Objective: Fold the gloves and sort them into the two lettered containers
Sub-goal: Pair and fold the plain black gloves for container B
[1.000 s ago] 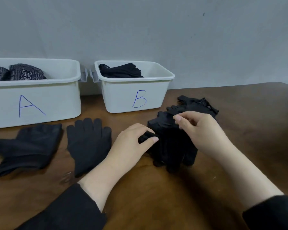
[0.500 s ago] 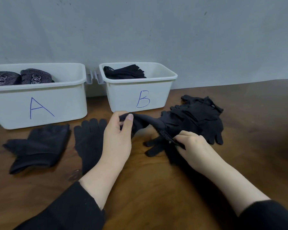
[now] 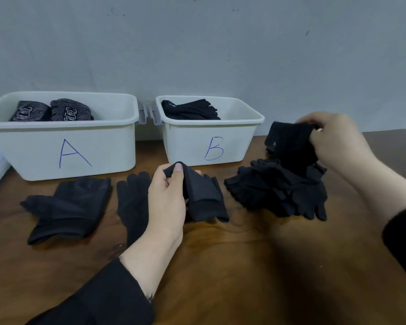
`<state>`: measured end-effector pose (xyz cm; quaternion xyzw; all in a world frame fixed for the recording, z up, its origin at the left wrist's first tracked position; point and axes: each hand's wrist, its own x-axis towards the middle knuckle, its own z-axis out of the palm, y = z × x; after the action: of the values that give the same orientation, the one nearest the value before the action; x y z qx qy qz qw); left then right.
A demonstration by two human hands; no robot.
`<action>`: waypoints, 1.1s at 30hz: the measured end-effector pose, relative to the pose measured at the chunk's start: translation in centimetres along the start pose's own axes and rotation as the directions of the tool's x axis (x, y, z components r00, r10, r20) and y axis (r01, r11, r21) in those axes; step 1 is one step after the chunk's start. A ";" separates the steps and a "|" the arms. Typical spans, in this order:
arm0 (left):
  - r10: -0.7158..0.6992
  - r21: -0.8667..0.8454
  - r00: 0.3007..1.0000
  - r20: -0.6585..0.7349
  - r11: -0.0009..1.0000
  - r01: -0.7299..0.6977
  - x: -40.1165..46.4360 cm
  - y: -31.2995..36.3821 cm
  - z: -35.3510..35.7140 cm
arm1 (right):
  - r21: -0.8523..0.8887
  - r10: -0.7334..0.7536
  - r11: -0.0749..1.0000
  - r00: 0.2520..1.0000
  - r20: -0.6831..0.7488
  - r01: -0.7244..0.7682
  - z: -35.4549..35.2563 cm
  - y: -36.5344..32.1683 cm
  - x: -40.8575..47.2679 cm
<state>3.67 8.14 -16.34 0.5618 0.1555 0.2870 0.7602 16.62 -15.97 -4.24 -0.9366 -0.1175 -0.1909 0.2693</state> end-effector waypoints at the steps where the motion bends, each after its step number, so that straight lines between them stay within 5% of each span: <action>1: -0.014 -0.021 1.000 0.012 1.000 0.014 0.0 0.1 0.0 | -0.084 -0.015 0.996 0.997 0.070 0.021 0.1 0.3 0.9; 4: -0.049 -0.049 0.998 0.036 0.997 0.051 -0.1 0.2 0.1 | -0.439 0.036 0.872 0.866 0.498 0.216 0.9 0.2 0.2; 6: -0.049 -0.047 0.998 0.051 0.998 0.051 0.1 0.2 0.2 | -0.405 -0.023 0.879 0.871 0.491 0.252 1.8 -0.9 -2.2; 8: -0.049 -0.071 0.997 0.067 0.996 0.054 0.1 0.3 0.3 | -0.128 -0.120 0.975 0.918 0.378 0.180 3.1 -2.7 -5.6; 11: -0.043 -0.088 0.996 0.073 0.995 0.049 0.1 0.4 0.4 | 0.204 -0.002 0.971 0.855 0.518 -0.121 6.6 -4.6 -10.3; 13: -0.022 -0.078 0.996 0.088 0.997 0.029 0.0 0.3 0.3 | 0.478 0.064 0.766 0.790 0.609 -0.430 8.7 -4.8 -12.0; 15: 0.015 -0.054 0.993 0.113 0.998 -0.009 0.0 0.6 0.2 | 0.675 0.073 0.472 0.788 0.611 -0.567 9.3 -5.4 -12.4; 17: 0.086 -0.015 0.987 0.133 0.996 -0.085 0.2 1.3 -0.2 | 0.753 0.072 0.421 0.846 0.529 -0.507 9.0 -6.1 -12.2; 20: 0.248 0.222 0.956 0.154 0.935 -0.278 0.9 2.1 -1.9 | 0.698 0.080 0.615 0.909 0.408 -0.367 8.7 -6.3 -11.4; 22: 0.287 0.416 0.946 0.149 0.850 -0.323 1.2 2.1 -3.6 | 0.497 0.084 0.804 0.889 0.451 -0.328 9.3 -5.7 -11.7; 24: 0.299 0.555 0.941 0.161 0.761 -0.337 0.9 2.3 -5.4 | 0.087 0.039 0.992 0.882 0.470 -0.090 10.3 -4.6 -12.9; 26: 0.340 0.651 0.917 0.211 0.651 -0.391 0.5 2.5 -7.0 | -0.110 -0.125 0.979 0.936 0.328 0.170 11.2 -3.6 -14.0; 29: 0.375 0.733 0.889 0.263 0.521 -0.437 0.3 2.9 -9.0 | 0.004 -0.373 0.927 0.921 0.111 0.374 11.1 -4.5 -14.8; 33: 0.380 0.820 0.857 0.348 0.320 -0.475 0.3 3.7 -11.8 | 0.138 -0.513 0.857 0.845 0.149 0.496 11.9 -7.7 -15.8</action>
<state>-3.66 18.18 -16.60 0.9052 0.0928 0.3264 0.2558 3.45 -4.94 -16.63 -0.8722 -0.3925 -0.1637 0.2416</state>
